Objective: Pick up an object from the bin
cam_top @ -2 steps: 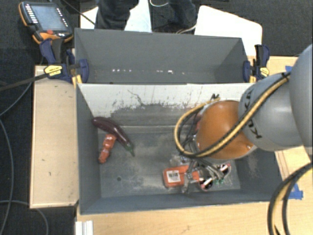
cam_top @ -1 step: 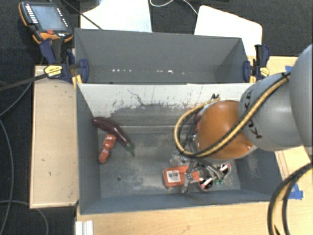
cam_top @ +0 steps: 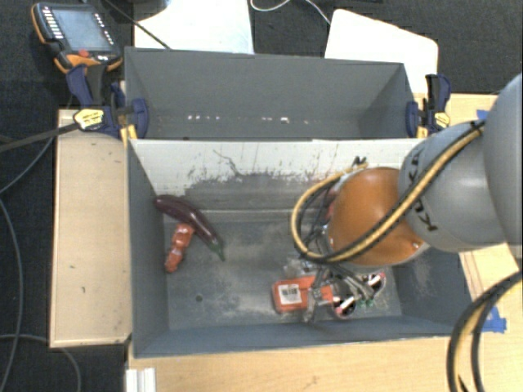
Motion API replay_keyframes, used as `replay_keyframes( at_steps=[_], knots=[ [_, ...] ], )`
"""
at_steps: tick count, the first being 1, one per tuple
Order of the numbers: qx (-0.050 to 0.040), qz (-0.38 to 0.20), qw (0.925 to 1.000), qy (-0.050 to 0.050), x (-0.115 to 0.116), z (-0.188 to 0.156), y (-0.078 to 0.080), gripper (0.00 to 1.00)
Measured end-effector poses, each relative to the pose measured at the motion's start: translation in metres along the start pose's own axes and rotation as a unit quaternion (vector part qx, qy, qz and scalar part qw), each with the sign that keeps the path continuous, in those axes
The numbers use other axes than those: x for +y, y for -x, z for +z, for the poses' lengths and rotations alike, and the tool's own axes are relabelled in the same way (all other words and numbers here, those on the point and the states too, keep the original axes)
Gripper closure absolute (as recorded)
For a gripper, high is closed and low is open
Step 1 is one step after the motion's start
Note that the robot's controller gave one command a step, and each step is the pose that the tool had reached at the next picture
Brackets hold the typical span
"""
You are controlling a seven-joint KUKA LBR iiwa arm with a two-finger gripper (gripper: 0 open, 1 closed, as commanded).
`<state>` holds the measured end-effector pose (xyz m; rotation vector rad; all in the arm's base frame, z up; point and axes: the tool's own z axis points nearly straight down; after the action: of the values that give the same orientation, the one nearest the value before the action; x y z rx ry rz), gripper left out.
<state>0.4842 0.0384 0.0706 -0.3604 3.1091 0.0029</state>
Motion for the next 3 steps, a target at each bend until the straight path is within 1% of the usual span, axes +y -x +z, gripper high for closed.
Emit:
replay_keyframes(
  at_steps=[3],
  knots=[
    [0.0001, 0.001, 1.0, 0.0, 0.0, 0.0, 0.0, 1.0]
  ],
)
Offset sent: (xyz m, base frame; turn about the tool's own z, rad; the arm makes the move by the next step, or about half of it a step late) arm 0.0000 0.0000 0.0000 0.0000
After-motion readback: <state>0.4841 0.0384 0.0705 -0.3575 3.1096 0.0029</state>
